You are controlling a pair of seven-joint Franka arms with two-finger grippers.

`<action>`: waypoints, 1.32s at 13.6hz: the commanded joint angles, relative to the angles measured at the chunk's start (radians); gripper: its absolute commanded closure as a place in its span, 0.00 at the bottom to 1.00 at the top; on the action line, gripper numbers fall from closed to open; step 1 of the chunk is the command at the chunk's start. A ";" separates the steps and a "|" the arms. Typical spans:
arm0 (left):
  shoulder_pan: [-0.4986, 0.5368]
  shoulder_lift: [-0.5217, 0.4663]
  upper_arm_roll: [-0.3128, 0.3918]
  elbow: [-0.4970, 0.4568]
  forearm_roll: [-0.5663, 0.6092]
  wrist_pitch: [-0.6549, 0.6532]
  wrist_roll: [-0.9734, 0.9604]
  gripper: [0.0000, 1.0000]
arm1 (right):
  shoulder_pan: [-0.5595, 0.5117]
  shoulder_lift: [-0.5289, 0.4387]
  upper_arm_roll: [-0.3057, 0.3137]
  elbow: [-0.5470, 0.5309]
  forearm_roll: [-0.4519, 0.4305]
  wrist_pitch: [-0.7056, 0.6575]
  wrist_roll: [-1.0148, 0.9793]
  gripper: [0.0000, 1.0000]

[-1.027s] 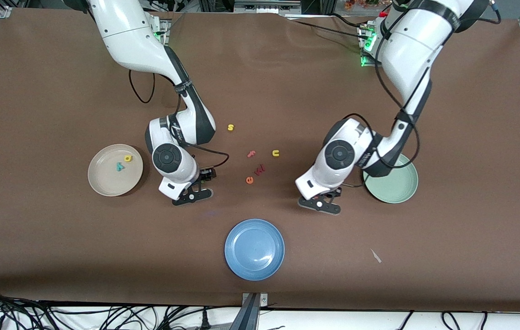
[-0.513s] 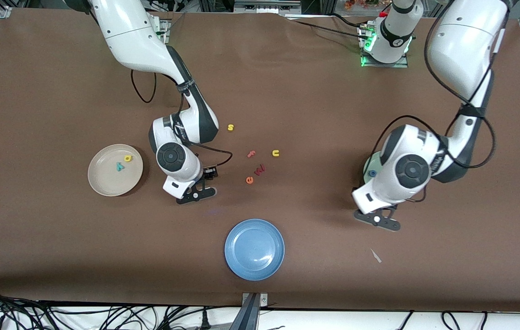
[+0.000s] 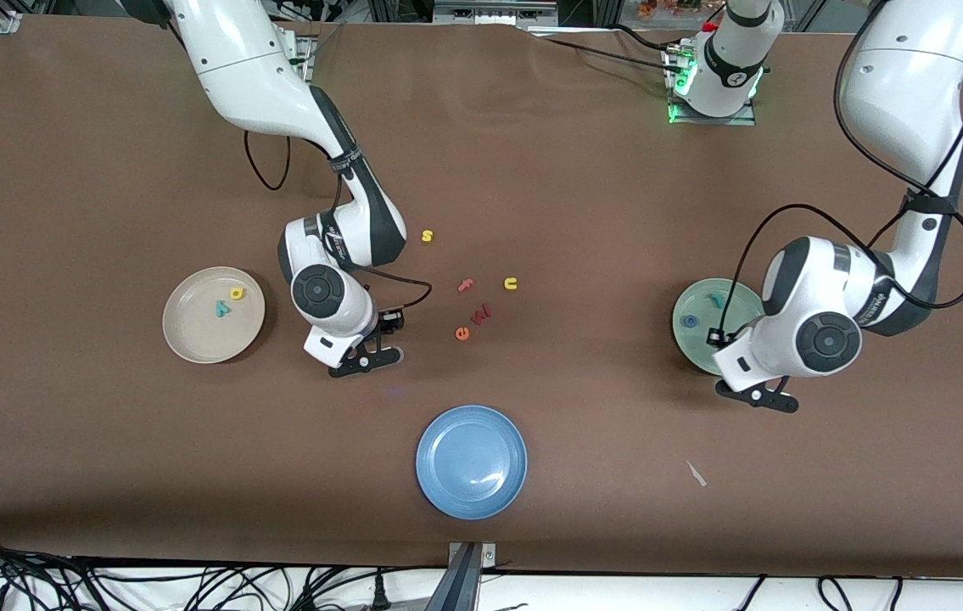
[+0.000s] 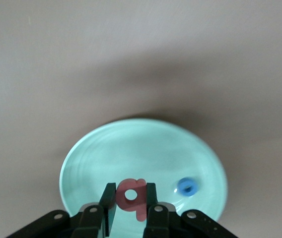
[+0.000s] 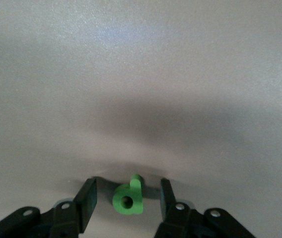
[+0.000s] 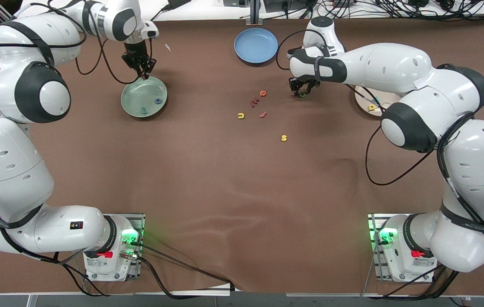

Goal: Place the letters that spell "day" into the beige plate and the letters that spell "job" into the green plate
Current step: 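Carry the q to the green plate while the right gripper carries d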

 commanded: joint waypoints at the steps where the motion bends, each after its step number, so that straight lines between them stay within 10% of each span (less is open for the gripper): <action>1: 0.037 -0.032 -0.019 -0.078 0.011 0.006 0.034 0.88 | 0.001 0.007 0.003 0.000 0.019 0.006 0.005 0.55; 15: 0.088 0.012 -0.022 -0.155 0.020 0.148 0.037 0.86 | -0.065 -0.086 -0.049 -0.004 0.027 -0.147 -0.013 0.87; 17: 0.085 0.014 -0.022 -0.155 0.016 0.148 0.037 0.73 | -0.065 -0.127 -0.107 -0.044 0.027 -0.191 -0.020 0.87; 18: 0.085 0.017 -0.022 -0.155 0.011 0.148 0.036 0.45 | -0.065 -0.152 -0.132 -0.079 0.025 -0.191 -0.020 0.87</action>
